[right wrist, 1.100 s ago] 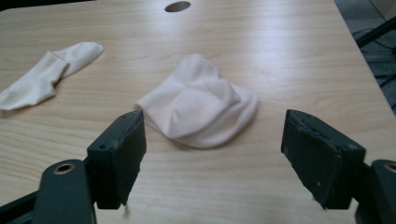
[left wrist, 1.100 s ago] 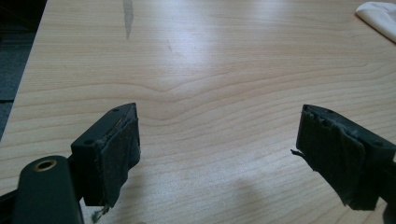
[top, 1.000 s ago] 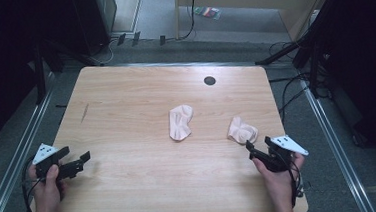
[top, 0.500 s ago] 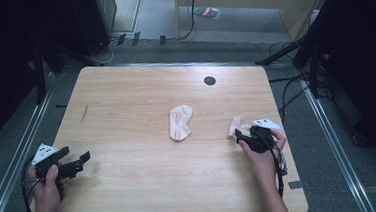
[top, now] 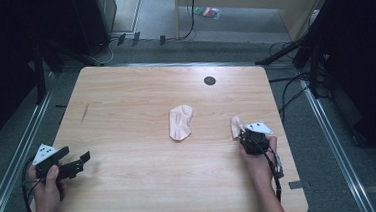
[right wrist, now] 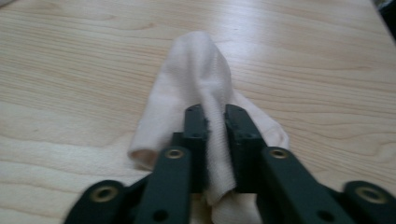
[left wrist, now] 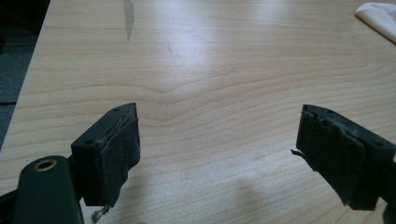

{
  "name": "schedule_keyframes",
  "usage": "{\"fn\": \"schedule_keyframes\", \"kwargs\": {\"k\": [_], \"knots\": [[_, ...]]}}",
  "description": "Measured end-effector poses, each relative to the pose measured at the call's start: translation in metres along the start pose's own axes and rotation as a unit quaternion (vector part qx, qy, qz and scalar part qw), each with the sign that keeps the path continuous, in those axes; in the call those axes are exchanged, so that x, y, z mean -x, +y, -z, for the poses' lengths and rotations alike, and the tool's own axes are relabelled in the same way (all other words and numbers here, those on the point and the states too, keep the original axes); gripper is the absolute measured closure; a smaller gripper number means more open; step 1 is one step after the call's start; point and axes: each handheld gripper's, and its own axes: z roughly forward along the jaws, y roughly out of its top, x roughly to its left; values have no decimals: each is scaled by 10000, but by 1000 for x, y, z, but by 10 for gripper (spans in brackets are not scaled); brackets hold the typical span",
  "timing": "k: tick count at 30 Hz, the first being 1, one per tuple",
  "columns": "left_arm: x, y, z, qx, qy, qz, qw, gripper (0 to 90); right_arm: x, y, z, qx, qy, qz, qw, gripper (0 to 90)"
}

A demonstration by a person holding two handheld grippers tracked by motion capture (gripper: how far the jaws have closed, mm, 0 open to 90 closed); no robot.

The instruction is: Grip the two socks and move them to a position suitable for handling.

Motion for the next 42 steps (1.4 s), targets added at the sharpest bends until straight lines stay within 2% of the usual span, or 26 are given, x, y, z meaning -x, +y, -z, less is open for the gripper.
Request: {"fn": "schedule_keyframes", "kwargs": {"k": [1, 3, 4, 5, 6, 8, 12, 13, 15, 16, 19, 20, 22, 27, 29, 30, 31, 33, 34, 35, 36, 37, 38, 41, 42], "knots": [[0, 0, 0, 0, 0, 0, 10000, 140, 1, 0, 0, 16, 20, -50, 10000, 834], [2, 0, 0, 44, 37, -67, 10000, 140, 7, 0, 1, 69, 197, -416, 9989, 838], [2, 0, 0, 44, 37, -67, 10000, 140, 7, 0, 1, 69, 197, -416, 9989, 838], [3, 0, 1, 45, 45, -101, 9999, 140, 11, 1, 6, 120, 292, -653, 9974, 839], [3, 0, 1, 45, 45, -101, 9999, 140, 12, 3, 9, 183, 314, -666, 9971, 839], [5, 3, 2, 119, -3, -12, 9999, 140, 10, 8, 19, 337, 372, -640, 9967, 839], [14, 9, 4, 204, -13, -82, 9998, 140, 2, 15, 40, 538, 508, -590, 9955, 839], [18, 11, 4, 237, -43, -87, 9997, 140, 2, 15, 40, 538, 508, -590, 9955, 839], [27, 16, 5, 269, -113, -105, 9995, 140, -4, 23, 55, 642, 620, -614, 9941, 839], [36, 21, 5, 317, -175, -159, 9992, 140, -6, 25, 59, 667, 660, -619, 9937, 839], [51, 29, 5, 374, -312, -263, 9985, 140, -15, 32, 70, 760, 748, -555, 9927, 838], [51, 29, 5, 374, -312, -263, 9985, 140, -15, 32, 70, 760, 748, -555, 9927, 838], [64, 34, 4, 387, -451, -379, 9975, 140, -25, 38, 80, 849, 801, -510, 9919, 838], [77, 38, 1, 381, -581, -422, 9967, 140, -39, 44, 88, 931, 891, -404, 9908, 838], [86, 41, -3, 370, -644, -458, 9962, 140, -50, 47, 92, 970, 987, -312, 9899, 838], [86, 41, -3, 370, -644, -458, 9962, 140, -50, 47, 92, 970, 987, -312, 9899, 838], [92, 43, -7, 375, -721, -472, 9956, 140, -57, 49, 95, 998, 1017, -232, 9895, 838], [96, 45, -9, 368, -764, -480, 9952, 140, -61, 49, 95, 1001, 1041, -211, 9893, 838], [104, 47, -13, 378, -823, -517, 9946, 140, -69, 50, 96, 1003, 1118, -175, 9885, 837], [104, 47, -13, 378, -823, -517, 9946, 140, -73, 50, 97, 980, 1153, -157, 9884, 838], [112, 49, -15, 387, -965, -494, 9933, 140, -76, 49, 96, 978, 1196, -139, 9879, 838], [112, 49, -15, 387, -965, -494, 9933, 140, -76, 49, 96, 978, 1196, -139, 9879, 838], [122, 51, -17, 412, -1077, -526, 9919, 140, -85, 48, 96, 954, 1249, -82, 9875, 837], [131, 54, -19, 430, -1176, -591, 9904, 139, -94, 46, 96, 927, 1335, -8, 9867, 837], [140, 56, -21, 447, -1270, -647, 9888, 139, -103, 44, 97, 919, 1416, 81, 9856, 837]]}}
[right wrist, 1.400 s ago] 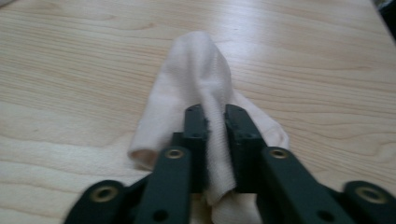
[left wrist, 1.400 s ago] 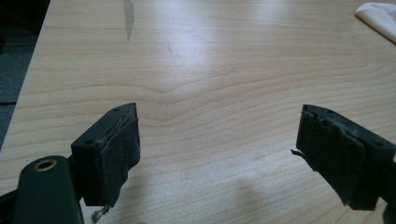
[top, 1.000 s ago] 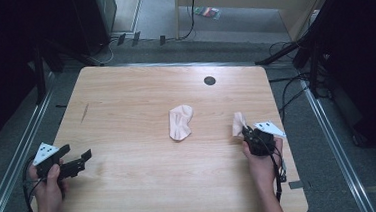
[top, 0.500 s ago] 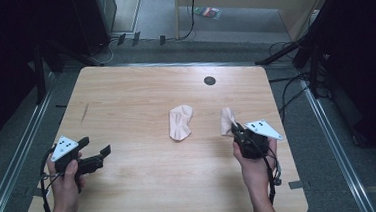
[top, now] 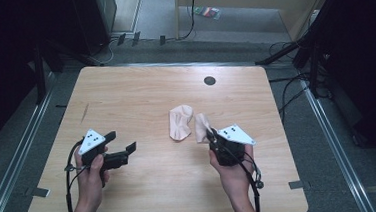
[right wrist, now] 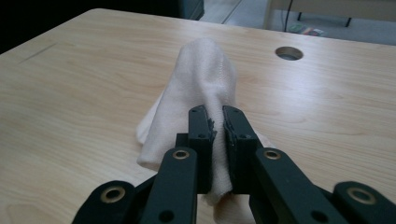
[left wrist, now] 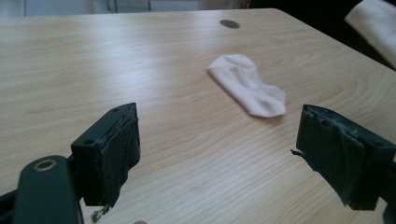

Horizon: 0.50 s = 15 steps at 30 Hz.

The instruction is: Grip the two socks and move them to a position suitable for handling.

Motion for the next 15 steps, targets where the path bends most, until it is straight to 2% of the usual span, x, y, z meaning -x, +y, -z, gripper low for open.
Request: {"fn": "schedule_keyframes", "kwargs": {"k": [2, 4, 7, 8, 9, 11, 12, 15], "knots": [[3, 1, -2, 2, -43, -23, 10000, 139, -4, -1, 0, -19, 35, 25, 10000, 837], [11, 1, -8, -4, -212, -27, 9998, 139, -15, -4, -2, -38, 108, 90, 9999, 837], [16, -1, -10, 9, -260, -43, 9997, 132, -23, -10, -4, -73, 212, 130, 9997, 837], [21, -4, -12, 16, -354, -16, 9994, 126, -25, -12, -5, -105, 276, 109, 9995, 837], [21, -4, -12, 16, -354, -16, 9994, 114, -27, -14, -6, -136, 314, 102, 9994, 837], [24, -8, -12, 46, -505, 27, 9987, 110, -29, -16, -7, -162, 341, 113, 9992, 837], [25, -14, -13, 57, -558, 43, 9984, 110, -34, -22, -9, -245, 392, 195, 9987, 837], [26, -21, -14, -7, -602, -3, 9982, 110, -40, -32, -11, -381, 495, 247, 9977, 836]]}}
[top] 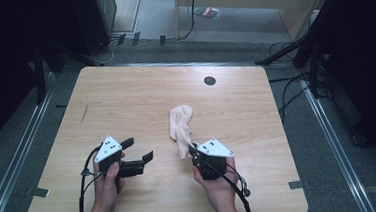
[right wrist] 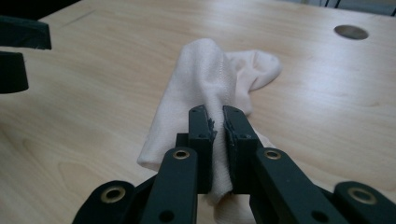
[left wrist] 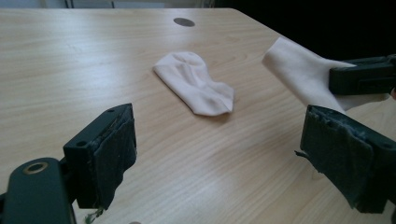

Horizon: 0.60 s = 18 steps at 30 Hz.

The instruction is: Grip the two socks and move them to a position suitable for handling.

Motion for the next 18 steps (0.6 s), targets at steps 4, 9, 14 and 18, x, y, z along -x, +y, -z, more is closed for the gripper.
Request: {"fn": "schedule_keyframes", "kwargs": {"k": [4, 9, 14, 18], "knots": [[2, -11, -4, -157, -129, -33, 9998, 111, -9, -11, -8, -180, 109, 96, 9997, 836], [7, -15, -7, -209, -187, -66, 9996, 114, -21, -23, -18, -379, 248, 189, 9988, 836], [8, -17, -9, -325, -168, -119, 9993, 116, -22, -29, -24, -511, 434, 176, 9976, 608], [6, -17, -7, -306, -140, -90, 9994, 120, -8, -20, -13, -186, 383, -184, 9989, 559]]}}
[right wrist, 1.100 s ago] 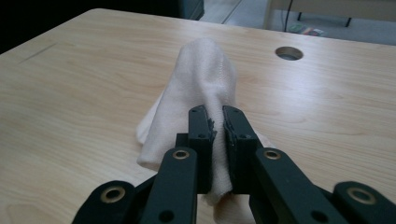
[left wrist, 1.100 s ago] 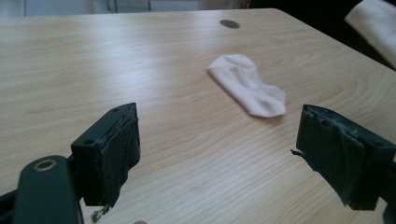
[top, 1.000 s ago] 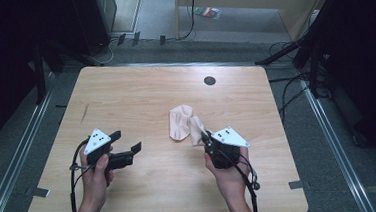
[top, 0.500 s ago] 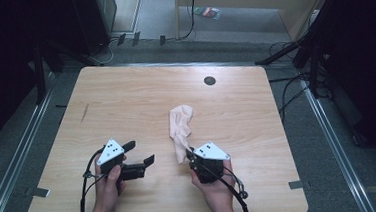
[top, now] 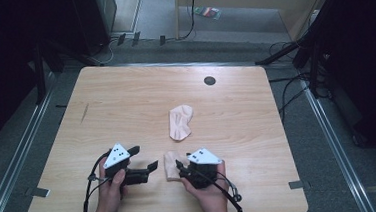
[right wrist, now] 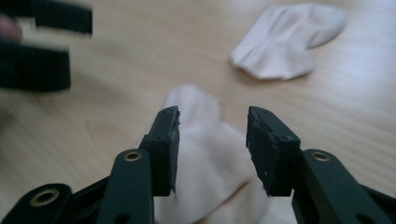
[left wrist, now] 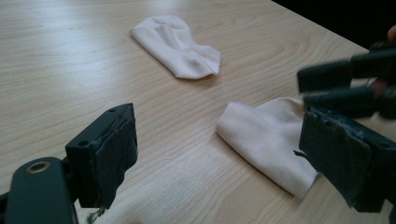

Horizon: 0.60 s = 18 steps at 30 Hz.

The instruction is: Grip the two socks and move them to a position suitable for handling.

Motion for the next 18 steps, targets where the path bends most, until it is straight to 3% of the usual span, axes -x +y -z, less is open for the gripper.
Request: {"fn": "schedule_keyframes", "kwargs": {"k": [1, 2, 5, 7, 9, 11, 14, 18], "knots": [[-2, 0, 1, -2, 16, 8, 10000, 123, 12, 5, 8, 158, -83, -213, 9996, 643], [-2, 0, 1, -2, 16, 8, 10000, 124, 17, 6, 11, 184, -108, -250, 9995, 683], [-1, -1, -1, -40, 26, -11, 10000, 127, 23, 4, 13, 100, 2, -380, 9992, 756], [1, -1, -2, -70, 14, -51, 10000, 127, 19, 2, 8, -23, 147, -292, 9995, 782], [1, -1, -3, -80, 6, -52, 10000, 127, 16, 1, 6, -79, 231, -279, 9993, 785], [2, -2, -4, -110, 1, -63, 9999, 127, 8, -2, -4, -272, 304, -81, 9991, 761], [2, -2, -4, -111, 3, -63, 9999, 127, 8, -5, -14, -484, 254, -131, 9984, 719], [2, -2, -4, -108, -4, -59, 9999, 127, 8, -8, -17, -608, 204, -27, 9979, 647]]}}
